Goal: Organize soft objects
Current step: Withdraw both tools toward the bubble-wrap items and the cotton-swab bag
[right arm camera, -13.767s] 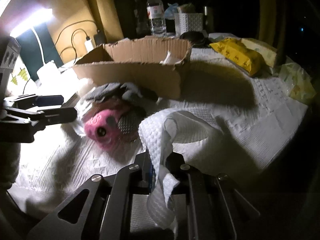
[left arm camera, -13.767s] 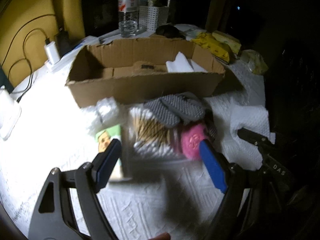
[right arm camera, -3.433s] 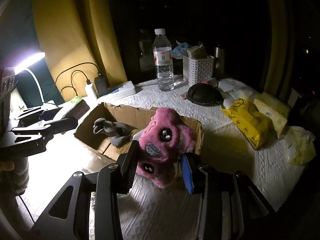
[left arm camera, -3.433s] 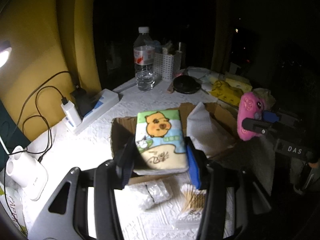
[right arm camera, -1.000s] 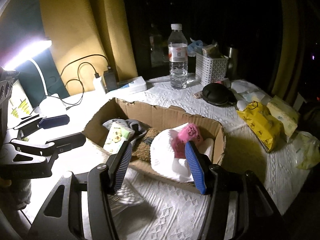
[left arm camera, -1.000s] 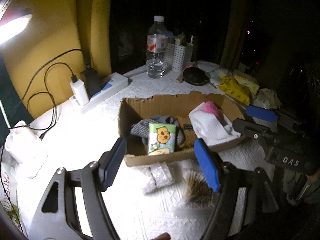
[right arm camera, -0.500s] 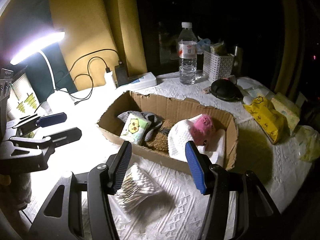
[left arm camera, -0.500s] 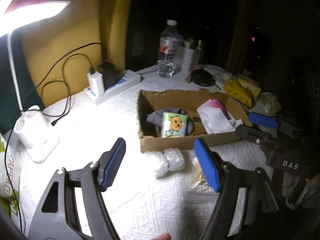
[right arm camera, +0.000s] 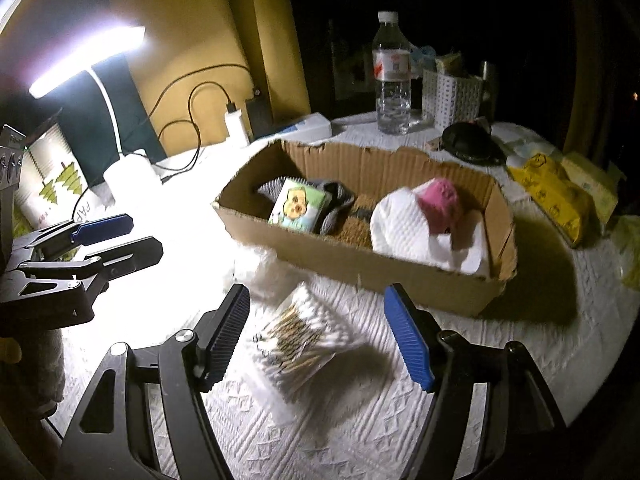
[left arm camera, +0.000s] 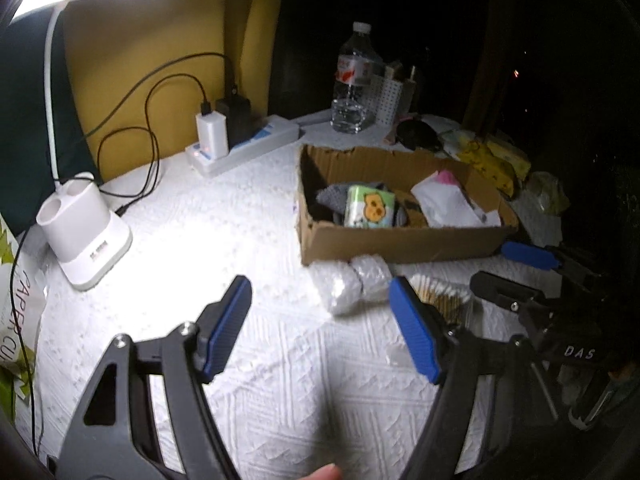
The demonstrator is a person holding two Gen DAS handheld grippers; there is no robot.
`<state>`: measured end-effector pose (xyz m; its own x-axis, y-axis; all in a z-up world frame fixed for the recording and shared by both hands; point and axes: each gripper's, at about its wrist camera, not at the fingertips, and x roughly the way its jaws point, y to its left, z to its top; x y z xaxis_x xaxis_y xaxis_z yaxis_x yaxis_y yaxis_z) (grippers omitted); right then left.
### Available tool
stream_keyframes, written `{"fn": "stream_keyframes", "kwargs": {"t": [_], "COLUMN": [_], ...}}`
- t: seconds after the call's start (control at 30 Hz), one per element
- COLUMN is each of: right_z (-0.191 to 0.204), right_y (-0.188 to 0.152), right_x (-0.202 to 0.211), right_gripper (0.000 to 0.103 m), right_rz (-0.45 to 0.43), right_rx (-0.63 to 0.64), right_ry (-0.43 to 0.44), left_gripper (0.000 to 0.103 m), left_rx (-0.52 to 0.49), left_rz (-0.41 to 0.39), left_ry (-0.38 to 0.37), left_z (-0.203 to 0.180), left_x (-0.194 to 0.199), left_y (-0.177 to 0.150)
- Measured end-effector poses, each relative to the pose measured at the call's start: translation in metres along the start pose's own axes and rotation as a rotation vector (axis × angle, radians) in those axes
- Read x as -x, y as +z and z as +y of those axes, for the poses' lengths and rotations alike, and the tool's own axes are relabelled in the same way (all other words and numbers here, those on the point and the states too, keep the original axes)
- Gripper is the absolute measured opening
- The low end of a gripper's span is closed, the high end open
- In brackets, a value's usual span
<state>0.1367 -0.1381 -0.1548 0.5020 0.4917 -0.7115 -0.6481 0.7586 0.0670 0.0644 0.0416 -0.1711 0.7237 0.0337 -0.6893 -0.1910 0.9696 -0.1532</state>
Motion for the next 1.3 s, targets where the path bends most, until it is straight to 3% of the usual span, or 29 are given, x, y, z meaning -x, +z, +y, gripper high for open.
{"fn": "stream_keyframes", "kwargs": {"t": [0.1, 0.13, 0.17, 0.23, 0.5, 0.63, 0.93, 1.1, 1.3], "right_z": [0.001, 0.001, 0.001, 0.001, -0.003, 0.001, 0.005, -0.001, -0.014], "right_y": [-0.008, -0.011, -0.014, -0.019, -0.035, -0.035, -0.032, -0.032, -0.035], "right_x": [-0.005, -0.006, -0.008, -0.014, -0.037, -0.044, -0.065, -0.064, -0.054], "right_gripper": [0.073, 0.073, 0.073, 0.073, 0.073, 0.078, 0.078, 0.061, 0.054], "right_rz": [0.015, 0.020, 0.026, 0.040, 0.103, 0.107, 0.114, 0.109, 0.098], "right_rx": [-0.007, -0.010, -0.014, -0.022, -0.062, -0.064, -0.075, -0.073, -0.069], "right_ry": [0.002, 0.003, 0.004, 0.007, 0.037, 0.059, 0.092, 0.123, 0.115], "left_gripper": [0.073, 0.076, 0.086, 0.093, 0.093, 0.093, 0.093, 0.093, 0.093], "left_rx": [-0.002, -0.003, -0.002, 0.001, 0.001, 0.001, -0.004, -0.015, -0.041], "left_rz": [0.013, 0.016, 0.020, 0.021, 0.051, 0.063, 0.085, 0.092, 0.110], "left_ry": [0.000, 0.000, -0.001, -0.005, -0.010, -0.002, 0.017, 0.023, 0.034], "left_z": [0.000, -0.001, 0.000, -0.001, -0.002, -0.002, -0.003, -0.009, -0.022], "left_x": [-0.003, -0.004, -0.005, -0.006, -0.015, -0.020, -0.030, -0.037, -0.054], "left_y": [-0.007, -0.009, -0.012, -0.015, -0.022, -0.023, -0.021, -0.016, -0.010]}}
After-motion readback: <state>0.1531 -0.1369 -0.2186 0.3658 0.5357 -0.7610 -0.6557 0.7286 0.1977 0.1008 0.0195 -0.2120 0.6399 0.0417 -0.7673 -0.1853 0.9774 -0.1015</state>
